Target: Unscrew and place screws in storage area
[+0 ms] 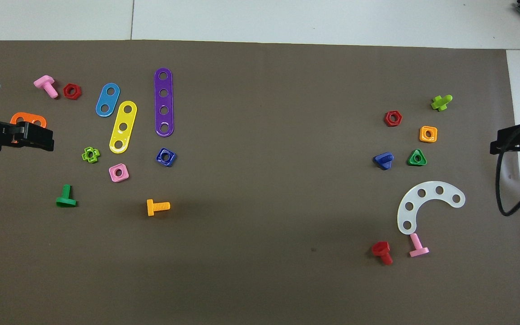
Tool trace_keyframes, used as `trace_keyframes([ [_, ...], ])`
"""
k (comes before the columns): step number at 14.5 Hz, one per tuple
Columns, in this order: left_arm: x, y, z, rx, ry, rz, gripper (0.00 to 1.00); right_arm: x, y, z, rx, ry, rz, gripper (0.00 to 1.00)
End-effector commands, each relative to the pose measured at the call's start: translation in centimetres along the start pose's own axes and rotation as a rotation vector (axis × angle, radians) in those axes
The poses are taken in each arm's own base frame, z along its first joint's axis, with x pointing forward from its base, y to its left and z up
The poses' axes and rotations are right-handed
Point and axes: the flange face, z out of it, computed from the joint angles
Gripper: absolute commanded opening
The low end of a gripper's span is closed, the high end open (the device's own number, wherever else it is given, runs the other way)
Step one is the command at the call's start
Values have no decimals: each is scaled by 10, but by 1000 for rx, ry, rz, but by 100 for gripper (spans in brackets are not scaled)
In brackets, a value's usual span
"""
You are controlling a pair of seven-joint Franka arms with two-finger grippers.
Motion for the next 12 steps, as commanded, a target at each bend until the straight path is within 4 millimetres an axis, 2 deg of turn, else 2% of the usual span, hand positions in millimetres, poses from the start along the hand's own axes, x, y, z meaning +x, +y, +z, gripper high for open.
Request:
trace_keyframes([
  [1,-9,-3,-2,23,5,0,100,-4,6,1,-5,13,-18,100],
  [3,-9,-3,-2,23,5,0,100,-7,-4,0,-7,14,-38,100],
  [8,-9,-3,-2,23,5,-1,100,-6,3,0,-5,11,-29,100],
  [12,-9,-3,-1,23,3,0,100,-7,-1,1,-6,6,-35,100],
])
